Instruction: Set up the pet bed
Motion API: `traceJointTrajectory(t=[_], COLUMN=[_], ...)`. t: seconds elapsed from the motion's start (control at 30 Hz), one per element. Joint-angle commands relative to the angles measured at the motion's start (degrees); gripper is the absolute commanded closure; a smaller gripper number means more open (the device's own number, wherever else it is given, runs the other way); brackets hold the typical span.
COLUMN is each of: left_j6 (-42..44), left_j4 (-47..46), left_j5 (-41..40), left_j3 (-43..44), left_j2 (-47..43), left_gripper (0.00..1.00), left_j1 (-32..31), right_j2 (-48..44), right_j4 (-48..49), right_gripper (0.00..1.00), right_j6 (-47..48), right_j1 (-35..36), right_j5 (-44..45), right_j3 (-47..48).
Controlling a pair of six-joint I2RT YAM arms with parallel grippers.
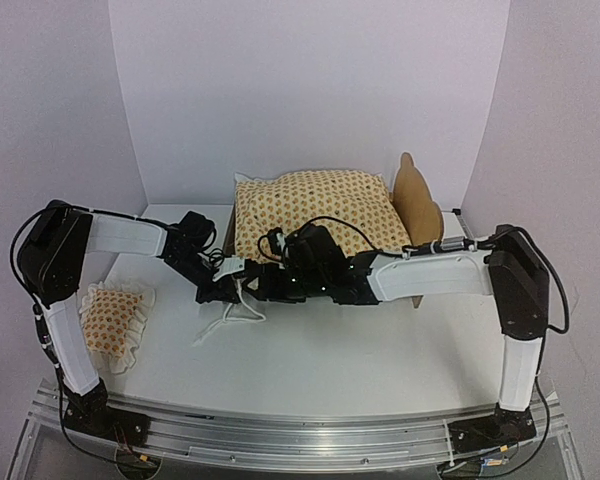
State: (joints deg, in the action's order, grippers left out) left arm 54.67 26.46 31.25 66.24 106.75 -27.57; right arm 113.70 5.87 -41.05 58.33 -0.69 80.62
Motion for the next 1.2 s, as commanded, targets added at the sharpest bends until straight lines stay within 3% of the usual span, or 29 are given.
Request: traceJointTrajectory(t=[0.0,0.1,0.43,0.87,0.97,1.1,1.17], left_j6=[1.6,2.8,3.2,3.8,3.9,3.9,3.9], left_j4=[-0.7,-1.2,-1.2,-1.1,-1.1,-1.2,-1.1], left_j5=[-1.4,-2.1,-2.0,-2.5,-2.6,-2.7,-2.6], left_j3=[-1.7,-2.0,-1.8,-1.9,-2.1,-2.0,-2.0], left_j2=[2.9,2.5,2.6,2.4,2.4,2.4,2.4], left_gripper=[1.00,1.00,1.00,1.00,1.00,1.00,1.00], left_j1=[-1.6,-1.9,-2.6,-3.0,-2.9,-2.9,-2.9], right_j2=[-2.6,1.0,11.0,12.8,12.9,13.3,13.2], right_j4=[-0.9,-0.6,6.0,13.4,13.7,13.9,14.0], right_gripper=[0.61,0.66,0.62,0.59,0.67,0.87,0.89], right_j6=[-6.1,-9.4,-17.3,-17.5,-17.2,-17.6,-17.7], right_j1=[0.3,0.2,-0.5,-1.6,-2.0,-2.2,-2.2], right_j5=[7.4,5.7,3.8,1.9,1.9,1.4,1.6], right_j3=[-2.7,0.0,6.0,4.9,5.0,5.4,5.1])
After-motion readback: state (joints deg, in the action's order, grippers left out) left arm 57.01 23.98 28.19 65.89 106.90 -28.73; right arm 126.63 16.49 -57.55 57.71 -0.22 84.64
